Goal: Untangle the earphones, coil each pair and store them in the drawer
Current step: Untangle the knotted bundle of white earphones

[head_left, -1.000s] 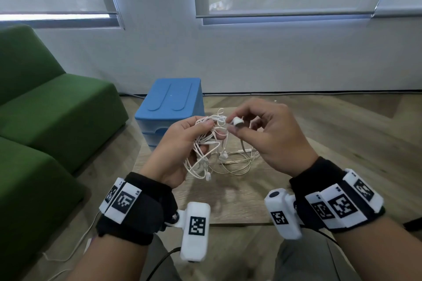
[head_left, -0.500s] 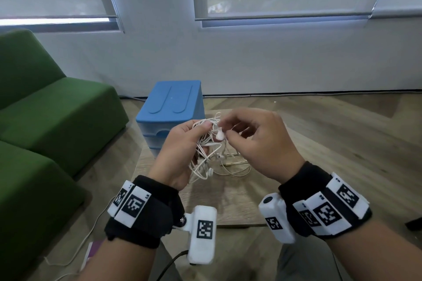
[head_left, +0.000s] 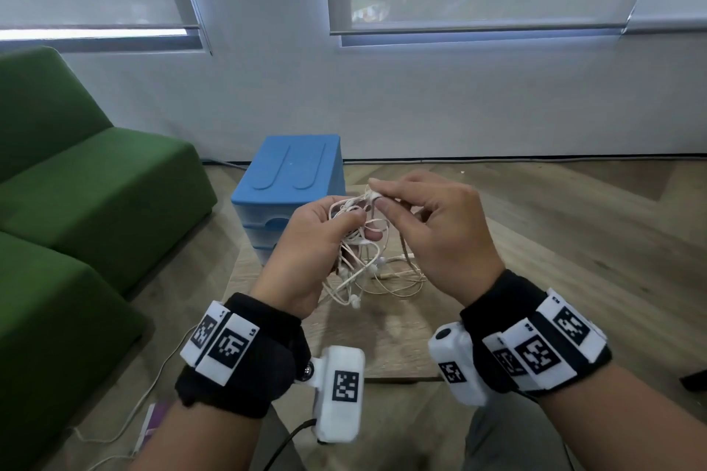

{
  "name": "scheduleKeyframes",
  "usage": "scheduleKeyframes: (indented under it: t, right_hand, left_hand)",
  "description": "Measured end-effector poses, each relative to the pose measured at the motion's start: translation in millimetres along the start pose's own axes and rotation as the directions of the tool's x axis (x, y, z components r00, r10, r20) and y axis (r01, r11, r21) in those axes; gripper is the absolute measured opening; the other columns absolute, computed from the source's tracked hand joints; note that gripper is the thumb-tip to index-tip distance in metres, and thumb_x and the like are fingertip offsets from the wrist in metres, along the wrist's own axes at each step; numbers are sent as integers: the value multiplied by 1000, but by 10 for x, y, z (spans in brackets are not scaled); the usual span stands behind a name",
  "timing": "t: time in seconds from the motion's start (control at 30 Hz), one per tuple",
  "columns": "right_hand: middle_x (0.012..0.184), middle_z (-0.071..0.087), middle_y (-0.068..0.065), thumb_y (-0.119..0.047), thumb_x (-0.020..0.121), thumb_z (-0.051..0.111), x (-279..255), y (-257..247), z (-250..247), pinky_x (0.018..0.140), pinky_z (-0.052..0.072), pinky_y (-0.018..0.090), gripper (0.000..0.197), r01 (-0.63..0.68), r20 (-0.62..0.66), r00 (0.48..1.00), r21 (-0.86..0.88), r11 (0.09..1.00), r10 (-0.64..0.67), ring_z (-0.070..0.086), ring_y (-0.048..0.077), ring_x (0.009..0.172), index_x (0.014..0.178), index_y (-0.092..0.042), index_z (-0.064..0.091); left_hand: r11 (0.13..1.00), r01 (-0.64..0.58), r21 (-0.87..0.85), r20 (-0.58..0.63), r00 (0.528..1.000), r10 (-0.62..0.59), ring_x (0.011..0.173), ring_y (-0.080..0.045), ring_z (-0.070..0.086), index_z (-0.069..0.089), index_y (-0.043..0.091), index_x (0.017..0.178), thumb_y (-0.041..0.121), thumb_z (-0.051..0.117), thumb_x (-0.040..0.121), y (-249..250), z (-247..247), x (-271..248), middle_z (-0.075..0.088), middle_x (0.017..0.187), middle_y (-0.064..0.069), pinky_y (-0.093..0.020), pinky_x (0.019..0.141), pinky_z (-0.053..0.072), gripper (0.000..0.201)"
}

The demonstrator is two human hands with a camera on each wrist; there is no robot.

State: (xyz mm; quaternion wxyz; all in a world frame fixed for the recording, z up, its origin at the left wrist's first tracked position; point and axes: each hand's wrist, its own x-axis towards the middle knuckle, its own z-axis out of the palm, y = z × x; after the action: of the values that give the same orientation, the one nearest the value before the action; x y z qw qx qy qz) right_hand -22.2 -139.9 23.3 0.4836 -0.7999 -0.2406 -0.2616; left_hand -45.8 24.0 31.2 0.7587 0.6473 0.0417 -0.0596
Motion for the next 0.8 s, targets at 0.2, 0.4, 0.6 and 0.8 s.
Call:
scheduleKeyframes:
  t: [0.2, 0.4, 0.6, 0.8]
  right_hand:
    - [97, 57, 1, -19, 88, 79, 15, 15, -13, 71, 51, 22, 29, -239, 61, 970, 99, 966, 233, 57, 17, 75, 115, -30, 77]
    - [104, 75, 8, -13, 99, 62, 78, 25, -88, 75, 50, 14, 29, -553, 403, 817, 339, 761, 413, 70, 6, 87, 127, -14, 66]
    - [74, 61, 14, -11, 103, 57, 45, 156, -163, 72, 48, 33, 18, -487, 500, 815, 321, 812, 291, 59, 16, 69, 98, -4, 72]
    - [70, 53, 26, -10, 101, 58, 111, 253, -246, 60, 43, 22, 22, -476, 338, 870, 380, 793, 360, 49, 15, 61, 87, -9, 76]
  left_hand:
    - [999, -15, -44, 18, 1000, 16, 47, -8, 58, 71, 4, 113, 11, 58, 104, 13, -2, 8, 72, 78, -10, -24, 48, 48, 17]
    - [997, -25, -70, 58, 998, 29, 46, -7, 57, 71, 3, 115, 10, 59, 103, 40, 1, -10, 72, 78, -10, -18, 45, 47, 18]
    - [998, -68, -10, 40, 997, 68, 47, -6, 58, 71, 8, 106, 9, 60, 102, 72, -88, 8, 71, 75, -4, -24, 45, 50, 12]
    - [985, -107, 137, 37, 994, 103, 61, -9, 65, 72, 6, 111, 6, 66, 98, 21, -212, 11, 73, 90, -13, -25, 56, 55, 15]
